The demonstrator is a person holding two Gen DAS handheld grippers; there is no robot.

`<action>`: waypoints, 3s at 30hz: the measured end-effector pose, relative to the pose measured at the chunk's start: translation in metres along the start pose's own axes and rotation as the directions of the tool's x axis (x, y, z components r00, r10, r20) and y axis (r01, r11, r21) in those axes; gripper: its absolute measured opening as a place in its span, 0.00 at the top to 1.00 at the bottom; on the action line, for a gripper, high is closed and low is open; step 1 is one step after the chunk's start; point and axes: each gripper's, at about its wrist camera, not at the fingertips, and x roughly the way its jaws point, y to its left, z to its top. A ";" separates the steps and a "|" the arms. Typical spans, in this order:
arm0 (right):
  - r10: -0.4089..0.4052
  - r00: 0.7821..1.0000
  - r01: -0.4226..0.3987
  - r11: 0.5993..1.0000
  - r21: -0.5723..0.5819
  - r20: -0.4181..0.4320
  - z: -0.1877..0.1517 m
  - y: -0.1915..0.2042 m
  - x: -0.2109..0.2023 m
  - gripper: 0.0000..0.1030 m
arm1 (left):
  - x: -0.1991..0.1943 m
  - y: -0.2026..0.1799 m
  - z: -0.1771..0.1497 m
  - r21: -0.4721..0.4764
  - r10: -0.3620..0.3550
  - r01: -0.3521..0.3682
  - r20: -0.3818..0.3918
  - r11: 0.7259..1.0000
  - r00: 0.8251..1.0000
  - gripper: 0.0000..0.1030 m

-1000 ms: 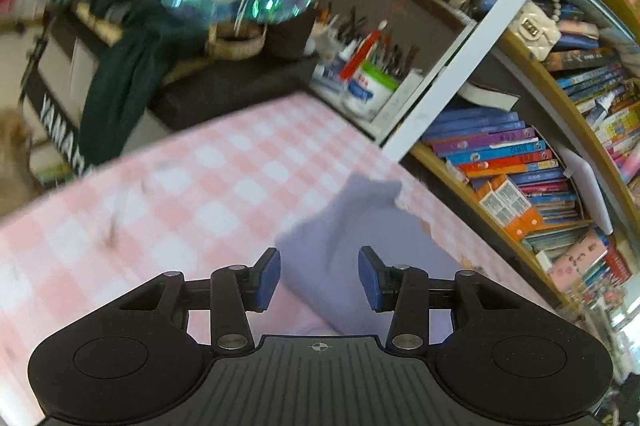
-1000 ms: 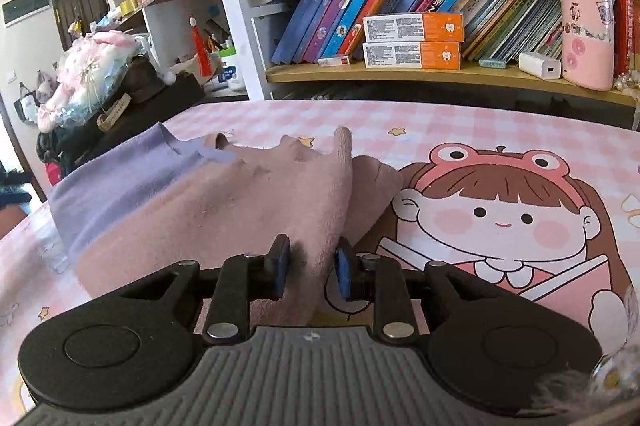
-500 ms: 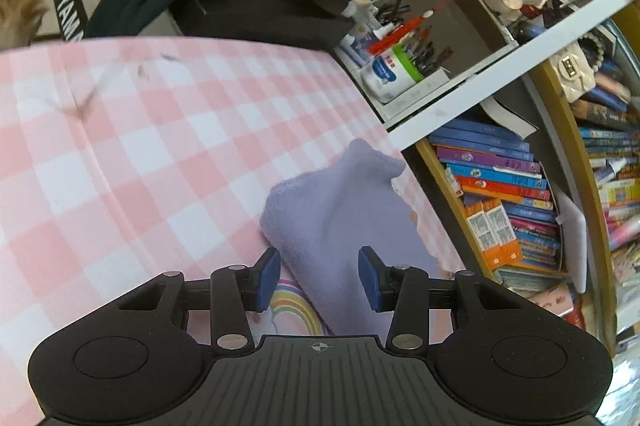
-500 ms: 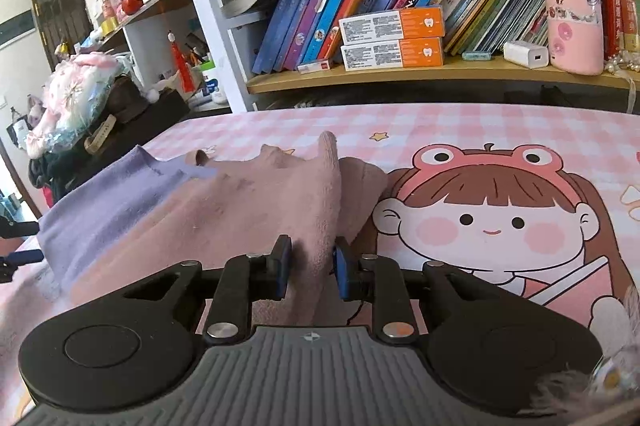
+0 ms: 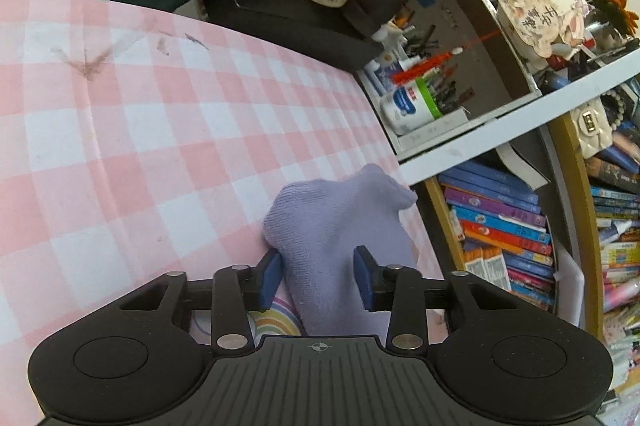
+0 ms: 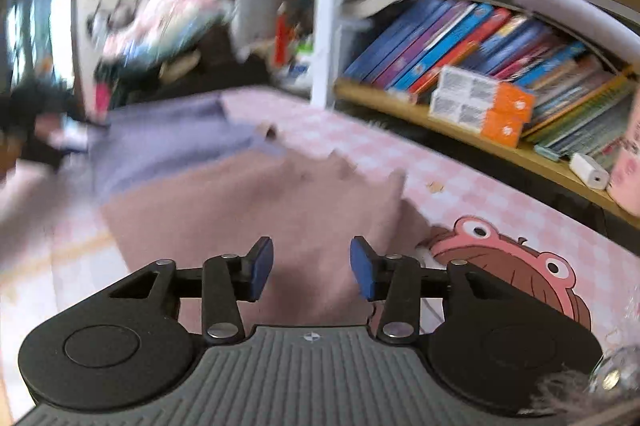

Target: Fold clothes

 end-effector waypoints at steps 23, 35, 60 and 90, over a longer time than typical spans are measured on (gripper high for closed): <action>0.018 1.000 -0.018 1.000 -0.024 -0.012 -0.007 0.002 -0.001 0.64 | 0.014 -0.029 -0.012 0.185 0.063 -0.067 0.026 0.980 0.998 0.64; 0.032 0.999 -0.028 0.993 0.114 -0.028 -0.007 -0.008 -0.008 0.62 | 0.019 -0.029 -0.015 0.206 0.051 -0.062 0.057 0.977 0.997 0.79; 0.161 0.987 -0.133 0.888 0.440 -0.028 -0.019 -0.057 -0.004 0.62 | 0.008 -0.188 -0.270 0.969 -0.053 0.194 -0.204 -0.151 0.978 0.82; 0.232 0.961 -0.270 0.654 0.706 0.152 -0.027 -0.109 -0.022 0.71 | -0.010 -0.186 -0.287 0.931 -0.071 0.250 -0.277 -0.265 0.958 0.69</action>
